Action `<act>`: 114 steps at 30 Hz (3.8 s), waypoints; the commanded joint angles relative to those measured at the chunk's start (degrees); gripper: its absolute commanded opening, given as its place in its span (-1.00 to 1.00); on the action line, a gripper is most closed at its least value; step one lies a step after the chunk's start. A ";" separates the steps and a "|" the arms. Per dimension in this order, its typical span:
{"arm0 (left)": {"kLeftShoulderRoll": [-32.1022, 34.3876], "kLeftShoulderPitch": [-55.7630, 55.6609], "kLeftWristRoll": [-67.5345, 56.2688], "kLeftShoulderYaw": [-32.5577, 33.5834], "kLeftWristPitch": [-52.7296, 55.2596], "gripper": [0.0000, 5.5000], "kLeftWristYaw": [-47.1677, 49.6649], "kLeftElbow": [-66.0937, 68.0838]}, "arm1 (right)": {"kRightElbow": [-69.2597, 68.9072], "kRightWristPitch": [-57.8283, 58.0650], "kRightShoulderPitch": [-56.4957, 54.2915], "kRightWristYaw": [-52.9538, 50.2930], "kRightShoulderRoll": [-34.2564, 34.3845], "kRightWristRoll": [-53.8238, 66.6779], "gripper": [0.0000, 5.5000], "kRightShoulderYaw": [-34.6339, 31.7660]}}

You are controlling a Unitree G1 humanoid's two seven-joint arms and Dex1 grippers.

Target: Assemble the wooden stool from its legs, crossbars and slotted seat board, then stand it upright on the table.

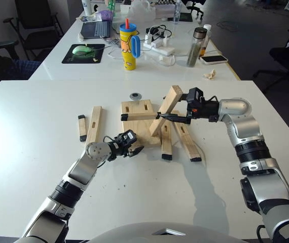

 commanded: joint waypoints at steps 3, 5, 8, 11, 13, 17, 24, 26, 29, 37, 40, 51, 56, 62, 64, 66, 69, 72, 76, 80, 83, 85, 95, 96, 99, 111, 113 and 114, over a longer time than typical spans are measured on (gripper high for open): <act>2.53 6.05 3.18 -1.34 9.25 0.23 1.25 5.50 | -13.56 17.74 18.01 -14.92 -1.67 0.78 0.22 -5.78; 3.34 6.87 2.60 -0.61 9.54 0.23 0.87 4.74 | -22.70 27.94 22.39 -20.19 0.22 1.75 0.22 -5.01; 5.08 7.75 2.87 0.78 9.45 0.23 1.01 4.76 | -34.68 41.70 25.28 -31.20 7.80 6.33 0.22 -7.77; 7.03 9.19 2.78 1.91 9.08 0.23 0.49 4.78 | -44.02 53.57 24.98 -42.94 14.92 4.58 0.22 -7.03; 7.99 9.84 2.46 2.57 9.12 0.23 -0.20 4.40 | -47.81 61.74 24.32 -48.92 18.10 2.55 0.22 -5.17; 8.86 8.63 2.27 3.25 8.99 0.23 -1.41 4.36 | -51.23 73.76 24.20 -55.91 18.93 -1.30 0.22 0.25; 6.33 5.89 1.72 1.82 8.53 0.23 -2.77 4.45 | -48.64 81.28 24.38 -60.41 25.75 -1.18 0.22 -3.45; 5.17 5.80 2.09 0.70 8.52 0.23 -2.54 4.70 | -47.91 83.41 22.68 -60.93 29.28 -0.28 0.22 -7.32; 3.24 6.08 2.43 -0.64 8.69 0.23 -1.98 4.76 | -46.93 85.73 20.01 -61.65 32.18 0.41 0.22 -10.49; -1.35 5.62 3.49 -3.89 9.74 0.23 -1.63 3.47 | -41.63 80.71 21.04 -62.49 26.29 -2.84 0.22 -2.16; -2.24 5.57 3.76 -4.57 10.38 0.23 -1.63 2.81 | -40.76 79.81 22.32 -62.75 24.88 -3.73 0.22 -0.11; -1.58 5.72 4.56 -2.02 7.94 0.23 1.11 1.45 | -41.50 73.10 23.36 -64.21 24.99 -4.84 -0.20 -1.91; -1.39 5.18 4.54 -0.55 1.21 0.23 1.60 1.67 | -43.71 66.01 21.65 -65.76 26.70 -4.94 -0.26 -5.20; 1.07 3.70 4.79 2.41 -7.49 0.23 1.39 1.57 | -46.35 55.20 16.38 -67.92 27.64 -3.67 -0.26 -13.17; 1.40 3.55 3.98 4.03 -9.32 0.23 1.40 0.75 | -45.23 52.09 13.99 -67.71 26.60 -3.00 -0.26 -16.07; 1.31 3.98 1.62 5.82 -10.68 0.23 0.18 -0.75 | -43.10 48.38 10.55 -66.60 25.13 -1.53 -0.26 -19.30; 0.93 4.67 -1.95 8.51 -12.36 0.23 -1.40 -3.11 | -38.77 44.86 4.35 -64.31 22.73 1.98 -0.26 -23.36; 1.39 6.36 -5.15 10.04 -12.29 0.23 -3.66 -6.49 | -35.81 44.16 -0.41 -61.39 19.86 5.50 -0.26 -25.86; 5.05 12.61 -12.43 8.33 -3.00 0.23 -10.83 -16.25 | -34.54 46.99 -3.21 -54.45 16.16 13.18 -0.26 -27.67; 8.84 16.49 -19.71 8.68 7.04 0.23 -14.64 -26.39 | -35.12 51.03 -3.69 -47.90 13.26 21.42 -0.26 -28.42; 8.26 14.50 -32.97 15.52 16.08 0.23 -14.35 -33.16 | -37.53 55.43 -1.83 -40.22 9.85 29.80 -0.26 -28.59; 7.43 10.65 -46.35 22.95 21.41 0.23 -12.20 -35.39 | -38.53 60.02 -2.23 -36.94 8.02 38.83 -0.26 -31.79; 8.15 -0.28 -75.96 37.05 26.98 0.32 -0.85 -31.60 | -44.96 71.35 7.96 -23.93 -2.47 58.62 -0.26 -28.67; 8.13 -0.77 -77.65 37.44 27.04 0.39 0.27 -31.03 | -45.76 70.66 9.84 -22.83 -3.05 57.56 -0.26 -27.07; 8.76 -1.92 -82.78 38.36 27.54 0.55 3.03 -28.91 | -47.45 69.17 14.14 -20.31 -3.39 57.11 -0.26 -24.02; 10.77 -6.66 -95.29 39.18 28.52 0.68 6.76 -23.26 | -46.90 64.34 20.69 -7.42 -9.36 54.12 -0.26 -17.86; 10.85 -6.78 -96.55 39.02 28.92 0.68 7.02 -22.49 | -46.67 64.08 20.89 -6.37 -9.91 54.03 -0.26 -17.55; 10.97 -6.52 -97.02 39.06 29.05 0.68 7.14 -22.43 | -46.10 64.27 20.60 -6.21 -9.83 54.56 -0.26 -17.61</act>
